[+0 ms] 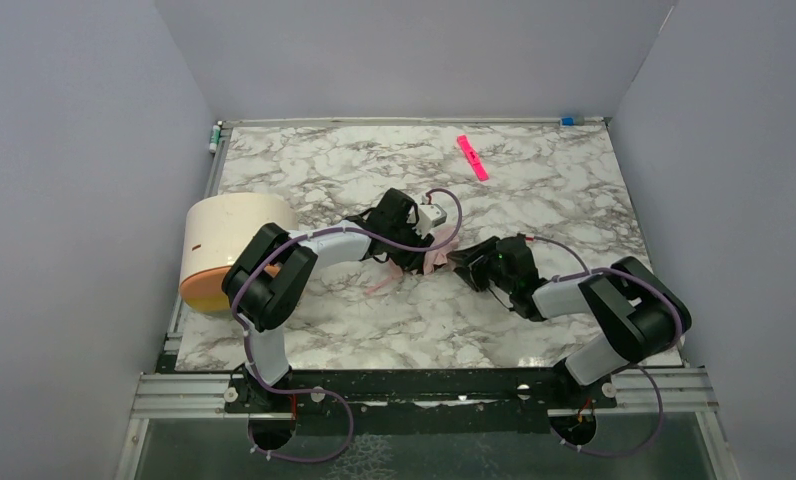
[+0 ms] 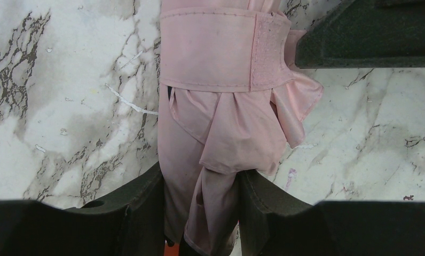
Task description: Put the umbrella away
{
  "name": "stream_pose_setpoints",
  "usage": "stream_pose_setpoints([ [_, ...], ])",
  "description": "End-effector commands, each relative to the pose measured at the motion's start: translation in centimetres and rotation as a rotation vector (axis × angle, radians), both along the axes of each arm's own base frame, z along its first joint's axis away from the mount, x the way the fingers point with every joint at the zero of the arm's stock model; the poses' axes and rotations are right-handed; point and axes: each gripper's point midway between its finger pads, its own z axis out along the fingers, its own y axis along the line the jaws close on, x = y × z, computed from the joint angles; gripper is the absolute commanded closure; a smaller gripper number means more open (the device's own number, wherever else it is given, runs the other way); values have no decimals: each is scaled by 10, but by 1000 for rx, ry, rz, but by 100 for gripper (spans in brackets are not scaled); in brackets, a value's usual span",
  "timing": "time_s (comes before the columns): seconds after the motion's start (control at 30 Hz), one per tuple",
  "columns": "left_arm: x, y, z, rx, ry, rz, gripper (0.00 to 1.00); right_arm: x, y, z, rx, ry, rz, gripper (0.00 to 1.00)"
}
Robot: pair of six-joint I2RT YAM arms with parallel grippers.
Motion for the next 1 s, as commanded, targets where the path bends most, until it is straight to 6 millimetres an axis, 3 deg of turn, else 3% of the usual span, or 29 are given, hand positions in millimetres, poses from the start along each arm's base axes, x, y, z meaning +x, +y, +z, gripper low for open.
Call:
stream_pose_setpoints([
  [0.0, -31, 58, -62, 269, 131, 46, 100, -13, -33, -45, -220, 46, -27, 46],
  [0.2, -32, 58, -62, 271, 132, 44, 100, -1, -35, -37, -301, -37, 9, 47],
  [0.8, -32, 58, -64, 272, 137, 43, 100, 8, -37, -31, -401, -114, 72, 46],
  [0.97, -32, 57, -64, 271, 139, 43, 100, 10, -36, -29, -454, -144, 124, 54],
])
